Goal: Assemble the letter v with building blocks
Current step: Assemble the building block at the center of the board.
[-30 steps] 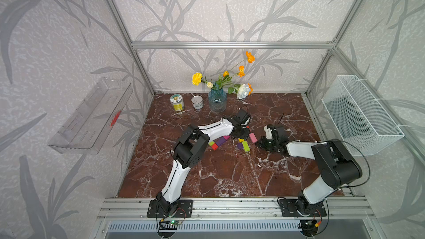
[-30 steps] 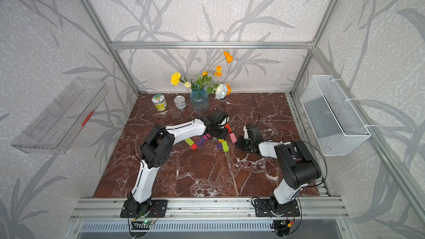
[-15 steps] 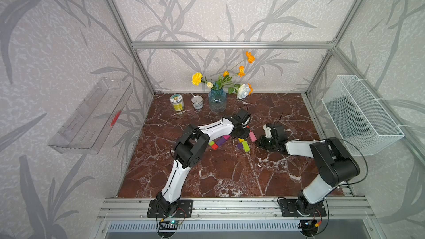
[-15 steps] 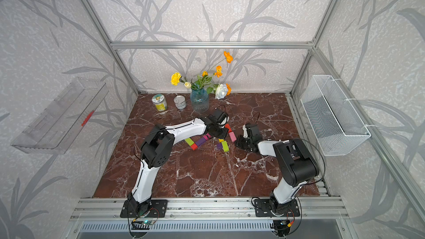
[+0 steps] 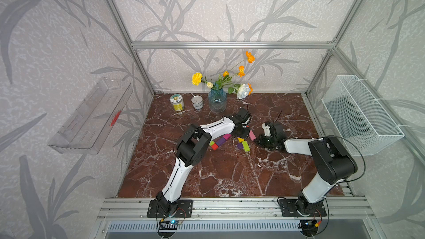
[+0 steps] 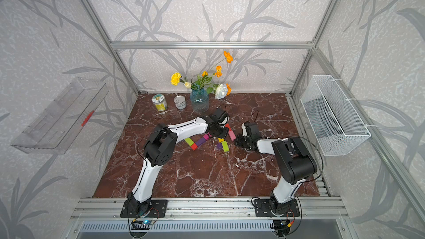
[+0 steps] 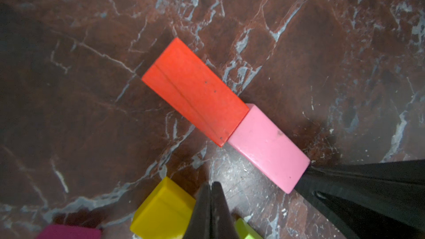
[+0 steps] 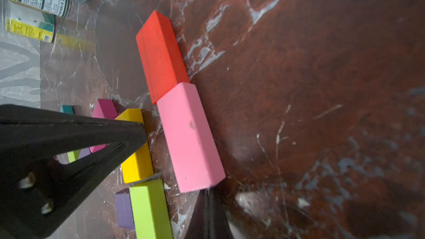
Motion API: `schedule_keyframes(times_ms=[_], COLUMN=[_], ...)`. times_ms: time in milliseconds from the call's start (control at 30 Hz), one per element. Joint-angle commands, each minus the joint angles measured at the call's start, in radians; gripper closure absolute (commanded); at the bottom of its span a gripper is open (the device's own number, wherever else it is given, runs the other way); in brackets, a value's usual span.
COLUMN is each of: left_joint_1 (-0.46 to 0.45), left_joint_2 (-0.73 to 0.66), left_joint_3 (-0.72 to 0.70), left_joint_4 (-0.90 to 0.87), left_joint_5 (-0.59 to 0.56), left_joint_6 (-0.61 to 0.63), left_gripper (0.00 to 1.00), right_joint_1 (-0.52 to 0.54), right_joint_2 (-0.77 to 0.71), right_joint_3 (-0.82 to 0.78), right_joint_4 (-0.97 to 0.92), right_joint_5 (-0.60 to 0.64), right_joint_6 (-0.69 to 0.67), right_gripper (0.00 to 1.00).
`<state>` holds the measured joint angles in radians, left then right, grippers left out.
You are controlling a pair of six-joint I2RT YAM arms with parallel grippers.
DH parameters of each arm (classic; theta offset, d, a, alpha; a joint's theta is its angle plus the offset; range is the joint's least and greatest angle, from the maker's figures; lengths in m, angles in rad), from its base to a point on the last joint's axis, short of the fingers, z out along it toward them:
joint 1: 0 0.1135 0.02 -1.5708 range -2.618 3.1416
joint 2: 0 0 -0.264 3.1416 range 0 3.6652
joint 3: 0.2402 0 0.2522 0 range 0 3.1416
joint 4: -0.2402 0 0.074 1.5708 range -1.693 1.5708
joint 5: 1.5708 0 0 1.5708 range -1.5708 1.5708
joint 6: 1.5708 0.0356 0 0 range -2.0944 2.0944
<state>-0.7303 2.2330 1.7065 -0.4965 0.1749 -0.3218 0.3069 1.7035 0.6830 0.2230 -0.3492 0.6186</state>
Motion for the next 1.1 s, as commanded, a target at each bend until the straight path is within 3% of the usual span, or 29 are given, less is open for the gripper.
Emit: schedule_keyframes(times_ms=[0,767,1067], left_joint_1=[0.008,0.033,0.035], left_joint_2=[0.014,0.022,0.02], left_joint_3=[0.027,0.034,0.033], left_joint_4=[-0.025,-0.023,-0.014], left_joint_5=[-0.019,0.002,0.021], left_joint_6=[0.007,0.0,-0.006], left_gripper=[1.0,1.0,1.0], right_joint_1=[0.003,-0.014,-0.032], right_joint_2=[0.038,0.117,0.071], right_joint_3=[0.005,0.119,0.107], right_joint_4=[-0.09,-0.155,-0.186], right_joint_5=[0.042,0.05,0.06], right_joint_6=[-0.026,-0.076,-0.094], right_gripper=[1.0,1.0,1.0])
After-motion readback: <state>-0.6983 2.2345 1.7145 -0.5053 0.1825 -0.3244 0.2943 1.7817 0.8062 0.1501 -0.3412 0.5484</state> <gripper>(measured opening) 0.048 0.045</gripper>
